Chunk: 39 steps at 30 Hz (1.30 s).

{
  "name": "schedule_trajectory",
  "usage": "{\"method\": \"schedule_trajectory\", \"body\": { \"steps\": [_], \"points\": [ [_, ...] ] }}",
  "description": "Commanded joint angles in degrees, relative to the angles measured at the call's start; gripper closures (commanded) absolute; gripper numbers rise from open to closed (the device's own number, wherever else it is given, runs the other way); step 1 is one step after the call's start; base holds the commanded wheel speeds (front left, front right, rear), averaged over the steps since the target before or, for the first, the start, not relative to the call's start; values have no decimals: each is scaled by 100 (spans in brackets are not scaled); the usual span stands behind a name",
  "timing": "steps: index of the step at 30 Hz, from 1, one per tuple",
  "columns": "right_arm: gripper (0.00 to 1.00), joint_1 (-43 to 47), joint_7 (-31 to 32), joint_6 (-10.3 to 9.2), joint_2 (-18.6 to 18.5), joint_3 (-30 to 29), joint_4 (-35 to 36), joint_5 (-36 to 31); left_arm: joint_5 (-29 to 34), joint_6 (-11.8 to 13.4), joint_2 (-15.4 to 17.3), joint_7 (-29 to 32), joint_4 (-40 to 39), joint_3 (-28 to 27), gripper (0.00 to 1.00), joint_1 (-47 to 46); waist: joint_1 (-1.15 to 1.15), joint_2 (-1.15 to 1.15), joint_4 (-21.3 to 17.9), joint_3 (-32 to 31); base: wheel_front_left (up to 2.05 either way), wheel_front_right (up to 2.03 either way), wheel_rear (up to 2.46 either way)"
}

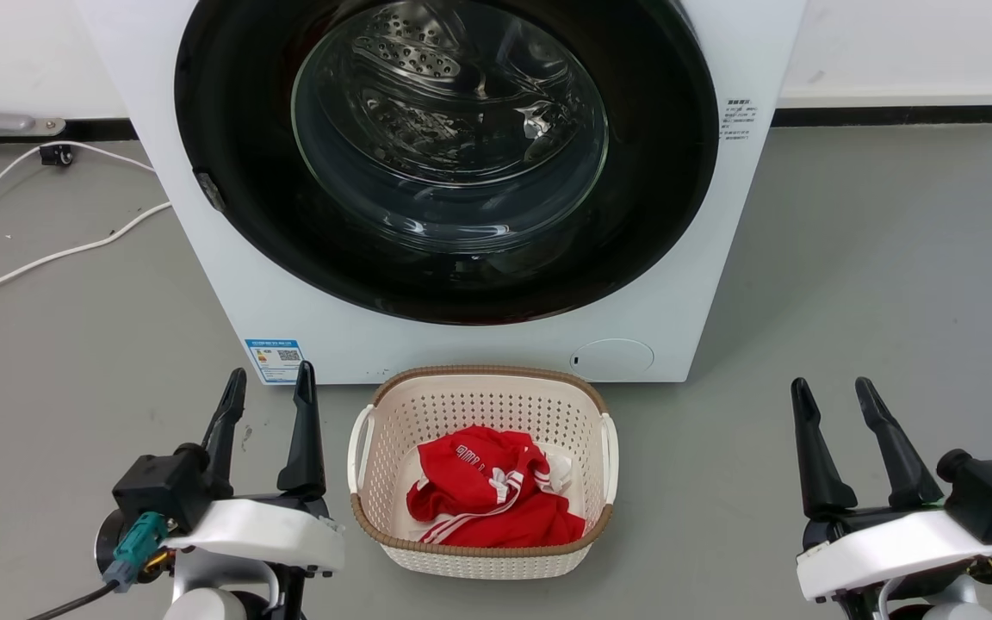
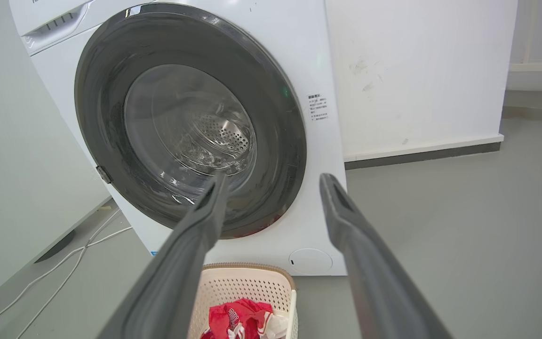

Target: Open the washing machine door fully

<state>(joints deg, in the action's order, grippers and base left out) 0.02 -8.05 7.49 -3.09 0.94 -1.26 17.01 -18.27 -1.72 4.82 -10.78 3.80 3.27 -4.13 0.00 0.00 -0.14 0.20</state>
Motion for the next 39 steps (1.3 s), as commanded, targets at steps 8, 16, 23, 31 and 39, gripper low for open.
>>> {"method": "schedule_trajectory", "body": {
  "steps": [8, 16, 23, 31, 39],
  "points": [
    [0, 53, -67, -1, 18, 26, 105, -478, 482, 104, 68, -130, -26, 102, 0, -88, 0, 0, 8, -9, 0, 0, 0],
    [0, 70, -93, -1, 22, 35, 118, -809, 826, 151, 76, -225, 35, 161, 0, -66, 0, 0, 21, -15, 0, 0, 0],
    [0, 99, -124, -1, 26, 42, 128, -1076, 1114, 179, 80, -301, 55, 202, 0, -72, 0, 0, 31, -21, 0, 0, 0],
    [0, 110, -170, -1, 30, 59, 147, -1324, 1397, 209, 53, -384, 48, 212, 0, -50, 0, 0, 47, -27, 0, 0, 0],
    [0, 112, -226, -1, 33, 72, 148, -1491, 1531, 152, 0, -456, 42, 152, 0, -29, 0, 0, 57, -4, 0, 0, 0]
  ]
}}
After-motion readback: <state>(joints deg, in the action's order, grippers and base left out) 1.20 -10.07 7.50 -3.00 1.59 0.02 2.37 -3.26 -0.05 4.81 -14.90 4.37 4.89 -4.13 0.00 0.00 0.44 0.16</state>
